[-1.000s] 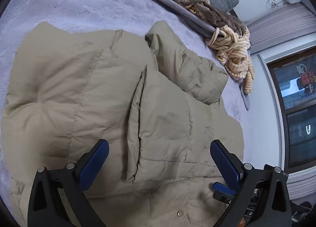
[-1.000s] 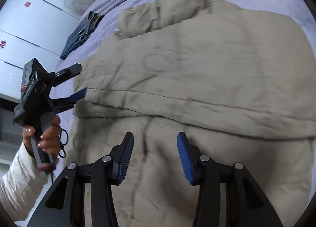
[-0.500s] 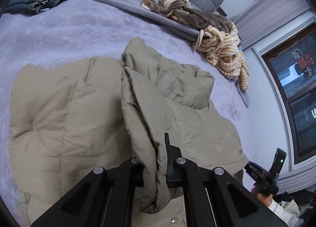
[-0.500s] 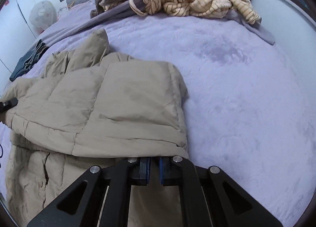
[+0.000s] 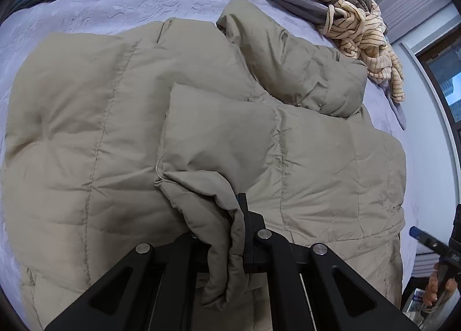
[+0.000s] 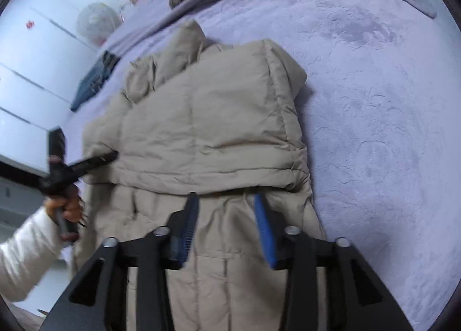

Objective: Fold large clothes

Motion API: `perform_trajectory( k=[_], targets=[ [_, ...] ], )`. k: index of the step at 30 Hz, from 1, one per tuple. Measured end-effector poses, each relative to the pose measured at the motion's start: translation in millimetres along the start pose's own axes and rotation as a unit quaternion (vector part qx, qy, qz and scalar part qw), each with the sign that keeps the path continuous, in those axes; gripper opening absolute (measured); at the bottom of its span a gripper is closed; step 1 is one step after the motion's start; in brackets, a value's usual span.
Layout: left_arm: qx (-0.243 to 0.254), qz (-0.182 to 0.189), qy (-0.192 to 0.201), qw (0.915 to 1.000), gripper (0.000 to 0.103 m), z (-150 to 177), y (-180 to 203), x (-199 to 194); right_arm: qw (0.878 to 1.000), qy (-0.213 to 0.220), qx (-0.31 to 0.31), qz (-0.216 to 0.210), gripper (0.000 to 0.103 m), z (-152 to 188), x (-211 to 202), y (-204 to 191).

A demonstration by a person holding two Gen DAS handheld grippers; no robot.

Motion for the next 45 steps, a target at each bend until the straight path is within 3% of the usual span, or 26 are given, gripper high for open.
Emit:
perform_trajectory(
  k=[3,6,8,10,11,12,13,15,18,20,22,23,28,30,32,35,37,39,43,45],
  targets=[
    [0.001,-0.002,-0.001,1.0,0.008,0,3,1,0.992,0.079,0.088,-0.052,0.073,-14,-25,34],
    [0.005,-0.01,0.001,0.9999,0.008,-1,5,-2,0.97,0.084,0.2,-0.111,0.073,-41,-4,84],
    [0.008,-0.013,0.003,0.9999,0.008,1,2,-8,0.944,0.066,0.265,-0.185,0.073,-56,27,109],
    [0.01,-0.018,0.001,0.9998,0.008,2,-1,-10,0.91,0.058,0.313,-0.265,0.068,-68,51,119],
    [0.011,-0.022,0.001,0.9997,0.008,2,-4,-11,0.896,0.062,0.323,-0.298,0.042,-75,59,120],
    [0.011,-0.027,0.001,0.9996,0.008,2,-5,-12,0.89,0.067,0.323,-0.316,0.021,-82,61,117],
    [0.01,-0.029,0.001,0.9995,0.008,2,-6,-12,0.893,0.074,0.314,-0.313,0.015,-88,59,112],
    [0.006,-0.028,0.0,0.9996,0.008,0,-9,-12,0.915,0.08,0.281,-0.277,0.006,-99,51,100],
    [0.01,-0.032,0.0,0.9994,0.008,-2,-3,-8,0.954,0.08,0.234,-0.17,0.003,-116,40,97],
    [0.018,-0.032,-0.002,0.9993,0.008,-5,6,-1,0.964,0.071,0.229,-0.11,0.003,-124,43,108],
    [0.028,-0.042,-0.005,0.9987,0.008,-7,15,6,0.965,0.055,0.25,-0.062,0.003,-126,49,123],
    [0.03,-0.043,-0.006,0.9986,0.008,-8,17,8,0.962,0.059,0.258,-0.064,0.003,-122,48,128],
    [0.032,-0.043,-0.011,0.9985,0.008,-6,15,5,0.938,0.093,0.274,-0.189,0.006,-99,20,129],
    [0.035,-0.049,-0.013,0.9981,0.008,-6,18,5,0.941,0.095,0.241,-0.218,0.006,-96,8,111],
    [0.036,-0.05,-0.013,0.998,0.008,-8,21,7,0.958,0.067,0.195,-0.198,0.006,-102,7,86],
    [0.032,-0.054,-0.011,0.9979,0.008,-9,22,11,0.983,0.028,0.154,-0.099,0.006,-108,25,65],
    [0.029,-0.047,-0.01,0.9984,0.008,-9,20,11,0.988,0.014,0.15,-0.027,0.0,-109,46,70],
    [0.031,-0.045,-0.01,0.9985,0.008,-8,19,9,0.987,0.012,0.157,-0.016,0.0,-106,60,80],
    [0.023,-0.09,0.009,0.9956,0.027,-6,14,-12,0.989,0.023,0.149,0.0,0.0,-103,63,82],
    [0.003,-0.12,0.038,0.992,0.047,-2,5,-32,0.99,0.023,0.142,0.012,0.0,-103,59,78]
  ],
)
Point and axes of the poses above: each gripper's, at about its wrist camera, not at the fingertips, and x roughly the way its jaws point, y to its right, z to its underside, the point moved 1 cm from there along x, roughly the way its jaws point, and after that the axes turned 12 degrees about -y, right-handed, at the moved point
